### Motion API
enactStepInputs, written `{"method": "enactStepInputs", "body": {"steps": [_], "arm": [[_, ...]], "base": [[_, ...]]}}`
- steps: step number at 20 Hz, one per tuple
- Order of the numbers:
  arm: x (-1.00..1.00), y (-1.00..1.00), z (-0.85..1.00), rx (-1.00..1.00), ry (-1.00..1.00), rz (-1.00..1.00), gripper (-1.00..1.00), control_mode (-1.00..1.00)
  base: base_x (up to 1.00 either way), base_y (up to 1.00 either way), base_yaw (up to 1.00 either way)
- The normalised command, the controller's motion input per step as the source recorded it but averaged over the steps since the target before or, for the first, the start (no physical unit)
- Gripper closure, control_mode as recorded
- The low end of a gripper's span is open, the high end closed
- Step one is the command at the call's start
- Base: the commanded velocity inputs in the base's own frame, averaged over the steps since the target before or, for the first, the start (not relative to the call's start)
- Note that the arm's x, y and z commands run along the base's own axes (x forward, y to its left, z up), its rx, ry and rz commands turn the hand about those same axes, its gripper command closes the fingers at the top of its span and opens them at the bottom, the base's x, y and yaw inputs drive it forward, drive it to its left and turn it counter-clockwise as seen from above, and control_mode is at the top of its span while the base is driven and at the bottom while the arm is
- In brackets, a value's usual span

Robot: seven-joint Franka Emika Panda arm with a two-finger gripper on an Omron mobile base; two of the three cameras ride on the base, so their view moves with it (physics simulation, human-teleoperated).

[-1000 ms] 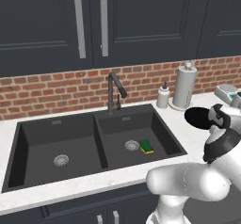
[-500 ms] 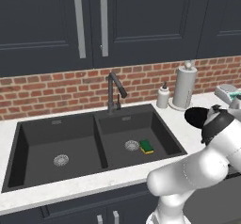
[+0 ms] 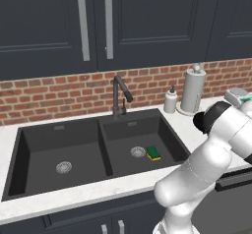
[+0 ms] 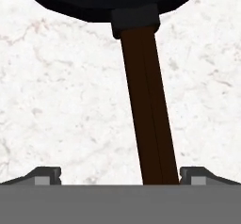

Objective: Pick the pan and sponge and place them into the sink. Then turn on the water.

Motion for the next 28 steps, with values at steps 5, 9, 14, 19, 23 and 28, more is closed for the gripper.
{"method": "enactStepInputs", "body": {"steps": [5, 9, 14, 19, 23, 28], "arm": [[0.14, -0.09, -0.2, 0.04, 0.0, 0.0, -1.0, -1.0], [0.09, -0.07, -0.19, 0.05, 0.0, 0.0, -1.0, -1.0], [0.03, -0.02, -0.21, 0.03, 0.0, 0.0, 1.0, -1.0], [0.0, 0.0, -0.1, -0.02, 0.01, 0.0, 1.0, -1.0], [0.0, 0.0, -0.02, -0.01, 0.0, 0.0, 1.0, -1.0], [0.0, 0.31, 0.0, 0.0, -0.03, 0.06, 1.0, -1.0]], "base": [[0.0, 0.0, 0.0], [0.0, 0.0, 0.0], [0.0, 0.0, 0.0], [0.0, 0.0, 0.0], [0.0, 0.0, 0.0], [0.0, 0.0, 0.0]]}}
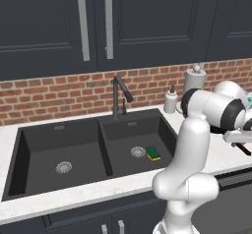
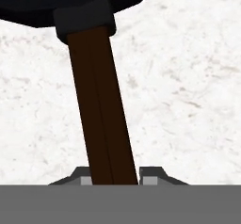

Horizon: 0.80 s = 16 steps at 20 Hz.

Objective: Pick the pan and sponge and place them into the sink. Then turn on the water.

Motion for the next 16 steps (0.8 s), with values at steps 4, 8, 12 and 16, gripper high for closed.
{"method": "enactStepInputs", "body": {"steps": [4, 8, 12, 16], "arm": [[-0.02, 0.67, 0.01, 0.0, -0.22, 0.18, 1.0, -1.0], [-0.07, 0.74, 0.08, 0.0, -0.24, 0.21, 1.0, -1.0], [-0.1, 0.77, 0.15, -0.02, -0.15, 0.19, 1.0, -1.0], [-0.08, 0.84, 0.27, -0.11, -0.03, 0.18, 1.0, -1.0]], "base": [[0.0, 0.0, 0.0], [0.0, 0.0, 0.0], [0.0, 0.0, 0.0], [0.0, 0.0, 0.0]]}}
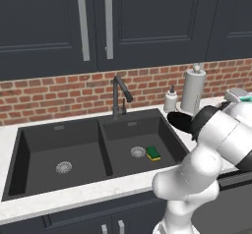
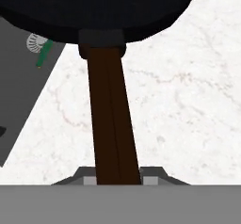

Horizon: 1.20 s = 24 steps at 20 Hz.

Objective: Pick the pan and sponge and place them into the sink. Then turn on the water.

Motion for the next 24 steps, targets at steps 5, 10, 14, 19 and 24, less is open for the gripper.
{"method": "enactStepInputs", "body": {"steps": [5, 10, 14, 19, 24], "arm": [[0.0, 0.79, 0.44, -0.14, 0.02, 0.22, 1.0, -1.0], [0.0, 0.49, 0.12, -0.09, 0.01, 0.21, 1.0, -1.0], [0.0, 0.47, 0.0, -0.01, 0.0, 0.15, 1.0, -1.0], [0.02, 0.42, 0.0, 0.0, 0.0, 0.15, 1.0, -1.0], [0.18, 0.39, 0.0, 0.0, 0.07, 0.13, 1.0, -1.0]], "base": [[0.0, 0.0, 0.0], [0.0, 0.0, 0.0], [0.0, 0.0, 0.0], [0.0, 0.0, 0.0], [0.0, 0.0, 0.0]]}}
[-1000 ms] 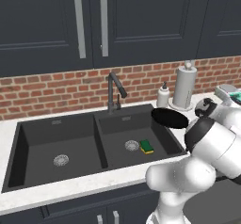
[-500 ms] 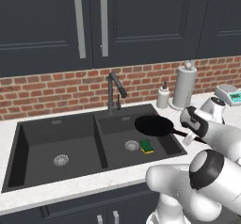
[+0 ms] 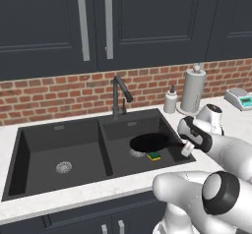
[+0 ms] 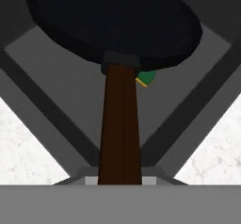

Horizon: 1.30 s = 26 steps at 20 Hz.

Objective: Pick the pan and sponge and place them into the sink. Then turn on the water.

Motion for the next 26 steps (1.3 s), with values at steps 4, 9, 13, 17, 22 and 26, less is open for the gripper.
{"method": "enactStepInputs", "body": {"steps": [4, 9, 13, 17, 22, 26], "arm": [[0.38, 0.32, 0.0, 0.0, 0.11, 0.11, 1.0, -1.0], [0.44, 0.29, -0.01, 0.0, 0.04, 0.11, 1.0, -1.0], [0.49, 0.37, -0.01, 0.0, 0.05, 0.1, 1.0, -1.0], [0.46, 0.32, -0.12, 0.0, 0.06, 0.09, 1.0, -1.0], [0.29, 0.24, -0.38, -0.01, 0.03, 0.04, 1.0, -1.0], [0.08, 0.07, -0.59, -0.04, 0.0, 0.0, 1.0, -1.0]], "base": [[0.0, 0.0, 0.0], [0.0, 0.0, 0.0], [0.0, 0.0, 0.0], [0.0, 0.0, 0.0], [0.0, 0.0, 0.0], [0.0, 0.0, 0.0]]}}
